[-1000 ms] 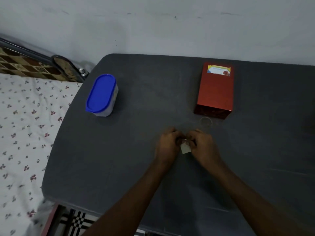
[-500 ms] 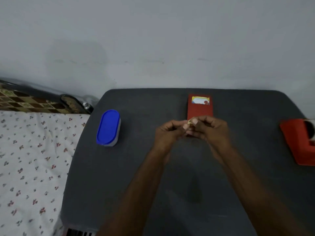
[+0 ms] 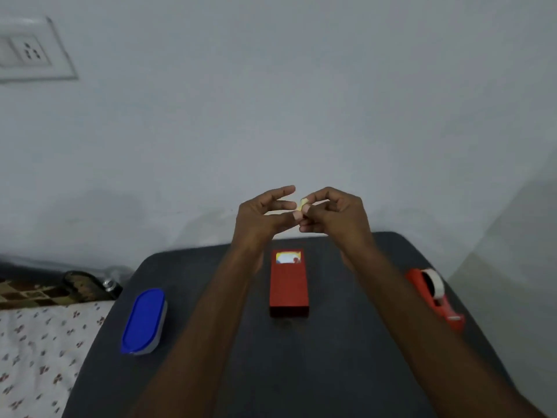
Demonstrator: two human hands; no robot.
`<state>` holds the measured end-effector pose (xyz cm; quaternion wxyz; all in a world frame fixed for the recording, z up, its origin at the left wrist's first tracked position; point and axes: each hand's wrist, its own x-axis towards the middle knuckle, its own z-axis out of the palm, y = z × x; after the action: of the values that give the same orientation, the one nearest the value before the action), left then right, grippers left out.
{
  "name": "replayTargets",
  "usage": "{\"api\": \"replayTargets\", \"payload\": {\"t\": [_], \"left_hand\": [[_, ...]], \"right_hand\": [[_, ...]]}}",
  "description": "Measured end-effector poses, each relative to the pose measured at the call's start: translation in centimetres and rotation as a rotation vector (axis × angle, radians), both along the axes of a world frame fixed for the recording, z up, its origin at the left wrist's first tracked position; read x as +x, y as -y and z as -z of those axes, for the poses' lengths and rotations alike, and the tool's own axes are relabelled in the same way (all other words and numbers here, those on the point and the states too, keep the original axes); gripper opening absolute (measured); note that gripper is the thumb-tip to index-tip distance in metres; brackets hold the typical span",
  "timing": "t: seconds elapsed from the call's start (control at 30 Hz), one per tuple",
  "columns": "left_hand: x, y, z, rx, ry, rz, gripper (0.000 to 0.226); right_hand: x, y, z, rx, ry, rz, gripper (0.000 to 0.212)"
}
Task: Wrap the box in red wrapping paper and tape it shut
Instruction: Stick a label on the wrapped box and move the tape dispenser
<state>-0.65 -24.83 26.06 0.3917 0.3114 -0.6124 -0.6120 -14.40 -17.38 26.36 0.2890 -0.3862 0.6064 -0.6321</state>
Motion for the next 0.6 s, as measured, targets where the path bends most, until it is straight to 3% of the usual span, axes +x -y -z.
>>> {"api": "replayTargets", "payload": {"t": [0.1, 0.47, 0.6], "left_hand": [[-3.6, -2.7, -3.1, -0.123, 0.024, 0.023, 0.031], [-20.2, -15.8, -8.7, 0.037, -0.150, -0.097, 0.021], [-26.4, -21.4, -11.1, -0.050, -0.087, -0.175, 0.020]], "right_hand": [[-3.8, -2.6, -2.8, -0.043, -0.049, 0.008, 0.004], [-20.9, -15.0, -7.2, -0.107, -0.248, -0.150, 0.016], [-26.7, -20.2, -10.4, -0.166, -0.189, -0.159, 0.012]]}}
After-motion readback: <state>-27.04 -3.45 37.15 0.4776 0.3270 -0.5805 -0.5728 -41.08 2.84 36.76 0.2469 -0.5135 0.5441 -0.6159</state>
